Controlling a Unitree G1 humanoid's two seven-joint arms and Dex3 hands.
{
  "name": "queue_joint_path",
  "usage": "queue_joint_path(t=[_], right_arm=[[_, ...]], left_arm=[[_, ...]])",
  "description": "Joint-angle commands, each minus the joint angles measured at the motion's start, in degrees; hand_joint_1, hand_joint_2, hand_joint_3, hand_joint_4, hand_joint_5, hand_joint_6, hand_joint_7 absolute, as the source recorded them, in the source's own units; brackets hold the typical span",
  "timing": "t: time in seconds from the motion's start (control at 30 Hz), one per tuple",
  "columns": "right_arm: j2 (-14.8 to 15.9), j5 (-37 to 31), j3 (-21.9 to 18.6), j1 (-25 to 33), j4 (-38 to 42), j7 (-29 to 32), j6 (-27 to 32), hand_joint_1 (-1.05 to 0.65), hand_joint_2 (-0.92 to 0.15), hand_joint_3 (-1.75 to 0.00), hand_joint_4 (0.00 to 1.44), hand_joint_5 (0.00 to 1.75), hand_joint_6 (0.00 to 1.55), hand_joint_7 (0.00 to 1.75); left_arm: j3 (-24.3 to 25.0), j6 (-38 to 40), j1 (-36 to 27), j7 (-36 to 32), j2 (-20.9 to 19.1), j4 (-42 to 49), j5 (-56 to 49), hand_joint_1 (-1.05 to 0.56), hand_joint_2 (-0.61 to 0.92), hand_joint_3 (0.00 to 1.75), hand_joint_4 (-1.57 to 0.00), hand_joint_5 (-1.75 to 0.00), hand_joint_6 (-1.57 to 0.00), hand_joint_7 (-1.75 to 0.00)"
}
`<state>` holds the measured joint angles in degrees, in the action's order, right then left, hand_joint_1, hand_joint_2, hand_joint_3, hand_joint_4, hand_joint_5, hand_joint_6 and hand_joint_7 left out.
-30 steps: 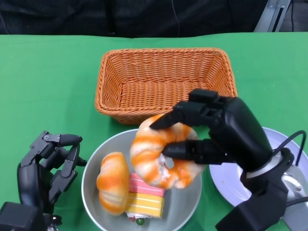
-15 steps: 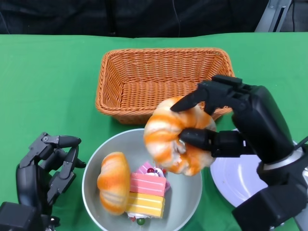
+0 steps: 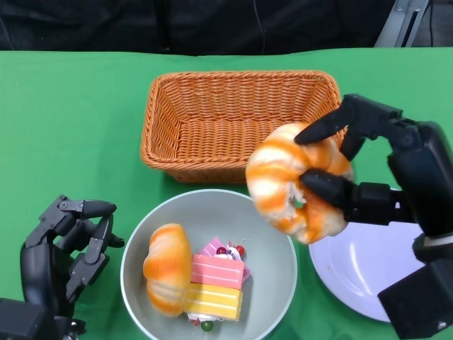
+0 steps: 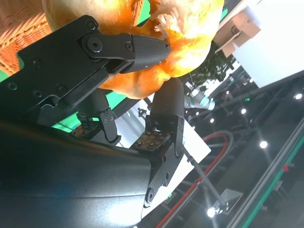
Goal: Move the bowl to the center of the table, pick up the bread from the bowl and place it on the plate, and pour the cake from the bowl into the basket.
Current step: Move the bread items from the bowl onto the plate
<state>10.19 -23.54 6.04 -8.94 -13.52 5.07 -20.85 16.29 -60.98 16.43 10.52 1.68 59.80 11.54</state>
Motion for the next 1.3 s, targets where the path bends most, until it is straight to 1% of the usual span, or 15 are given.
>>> queue_joint_path(t=[0.03, 0.1, 0.17, 0.27, 0.43, 0.5, 0.73, 0.83, 0.97, 1.1, 1.3], right_arm=[[0.12, 1.12, -2.24, 1.3, -2.16, 0.14, 1.12, -0.23, -0.61, -0.92, 0.81, 1.75, 0.75, 1.38], [0.52, 1.4, -3.27, 1.96, -2.71, 0.12, 1.07, -0.22, -0.59, -0.98, 0.84, 1.75, 0.75, 1.42], [0.95, 1.65, -4.16, 2.45, -2.82, 0.11, 0.52, -0.21, -0.58, -1.01, 0.85, 1.75, 0.74, 1.43], [1.57, 2.27, -5.68, 3.44, -2.66, 0.02, -0.21, -0.18, -0.58, -1.03, 0.86, 1.75, 0.73, 1.44], [2.85, 3.22, -8.11, 5.92, -2.54, -0.56, -0.63, -0.14, -0.57, -1.04, 0.87, 1.75, 0.72, 1.44], [3.33, 3.15, -8.96, 7.48, -3.06, -1.16, 0.23, -0.13, -0.57, -1.03, 0.86, 1.75, 0.71, 1.44], [3.25, 3.03, -10.84, 11.54, -1.94, -0.88, 0.78, -0.12, -0.59, -1.01, 0.86, 1.75, 0.7, 1.43], [3.36, 2.18, -11.38, 12.74, -1.0, -0.04, 0.16, -0.12, -0.59, -1.01, 0.84, 1.75, 0.7, 1.43], [3.41, 2.29, -11.68, 13.61, 0.81, 0.28, -0.68, -0.11, -0.6, -0.99, 0.82, 1.75, 0.69, 1.41], [3.09, 1.32, -11.45, 13.44, 4.78, 1.98, -2.28, -0.1, -0.6, -0.96, 0.81, 1.75, 0.69, 1.41], [3.33, 0.39, -10.91, 12.85, 10.53, 3.69, -4.22, -0.13, -0.63, -0.87, 0.82, 1.75, 0.69, 1.39]], left_arm=[[0.43, -0.14, 0.36, 0.84, -0.97, 0.54, 0.7, -0.22, 0.91, 0.37, -0.77, -1.53, -0.8, -1.21], [0.52, -0.34, 0.43, 0.64, -1.12, 0.75, 0.42, -0.22, 0.91, 0.36, -0.76, -1.53, -0.81, -1.21], [0.56, -0.46, 0.43, 0.41, -1.22, 0.82, 0.17, -0.22, 0.92, 0.36, -0.77, -1.52, -0.81, -1.2], [0.92, 0.31, 0.47, 2.34, -1.04, 0.51, 1.81, -0.21, 0.92, 0.36, -0.77, -1.52, -0.82, -1.19], [1.37, 0.66, 0.58, 3.95, -1.16, 0.61, 2.97, -0.21, 0.92, 0.37, -0.77, -1.53, -0.81, -1.19], [1.62, 0.99, 0.62, 4.97, -1.07, 0.5, 3.87, -0.21, 0.92, 0.37, -0.77, -1.53, -0.81, -1.19], [2.18, 1.47, 0.61, 6.58, -1.07, 0.39, 4.8, -0.21, 0.91, 0.37, -0.78, -1.53, -0.82, -1.17], [2.43, 1.91, 0.71, 7.73, -1.05, 0.4, 5.66, -0.2, 0.91, 0.37, -0.77, -1.53, -0.82, -1.16], [2.6, 1.64, 0.83, 7.66, -1.2, 0.71, 5.25, -0.21, 0.9, 0.38, -0.78, -1.53, -0.82, -1.16], [2.87, 2.25, 0.94, 8.69, -1.0, 0.37, 6.09, -0.21, 0.9, 0.39, -0.78, -1.53, -0.83, -1.16], [3.13, 2.18, 0.99, 9.08, -0.86, 0.41, 6.41, -0.21, 0.9, 0.38, -0.78, -1.53, -0.82, -1.16]])
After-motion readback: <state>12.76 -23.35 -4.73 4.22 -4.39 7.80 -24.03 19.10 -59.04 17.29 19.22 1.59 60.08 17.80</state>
